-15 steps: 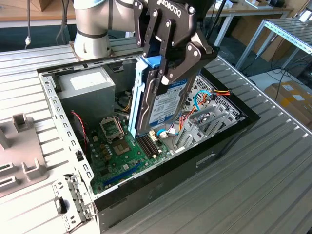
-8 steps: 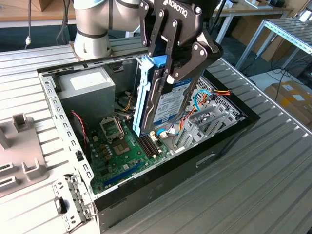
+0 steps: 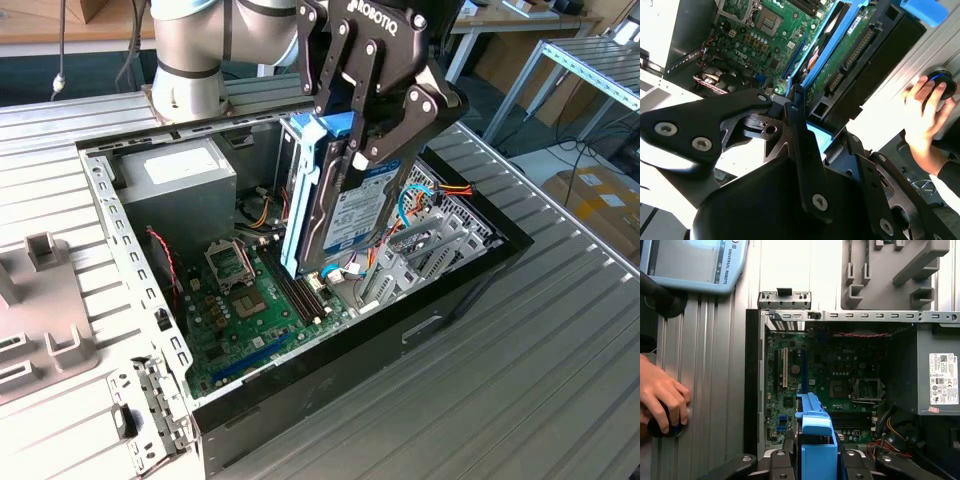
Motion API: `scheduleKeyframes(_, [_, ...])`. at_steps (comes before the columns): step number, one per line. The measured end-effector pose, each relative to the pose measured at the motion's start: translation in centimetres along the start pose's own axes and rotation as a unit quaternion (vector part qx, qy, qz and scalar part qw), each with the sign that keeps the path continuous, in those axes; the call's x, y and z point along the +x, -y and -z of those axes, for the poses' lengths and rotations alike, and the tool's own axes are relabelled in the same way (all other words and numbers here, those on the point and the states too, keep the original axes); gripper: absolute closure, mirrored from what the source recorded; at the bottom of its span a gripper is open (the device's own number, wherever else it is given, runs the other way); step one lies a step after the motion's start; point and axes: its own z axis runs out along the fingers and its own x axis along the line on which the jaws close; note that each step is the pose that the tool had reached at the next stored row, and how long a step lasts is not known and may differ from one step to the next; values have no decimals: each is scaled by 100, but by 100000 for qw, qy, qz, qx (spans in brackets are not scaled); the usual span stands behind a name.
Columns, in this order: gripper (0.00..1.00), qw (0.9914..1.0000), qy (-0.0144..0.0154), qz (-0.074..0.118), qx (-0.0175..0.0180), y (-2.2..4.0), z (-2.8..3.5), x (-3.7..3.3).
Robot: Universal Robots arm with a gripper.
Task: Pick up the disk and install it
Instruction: 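Pick up the disk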
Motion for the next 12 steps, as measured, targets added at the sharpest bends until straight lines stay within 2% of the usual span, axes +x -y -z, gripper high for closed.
scheduleKeyframes(12, [63,100000,-190,-13,-8,103,-2,2])
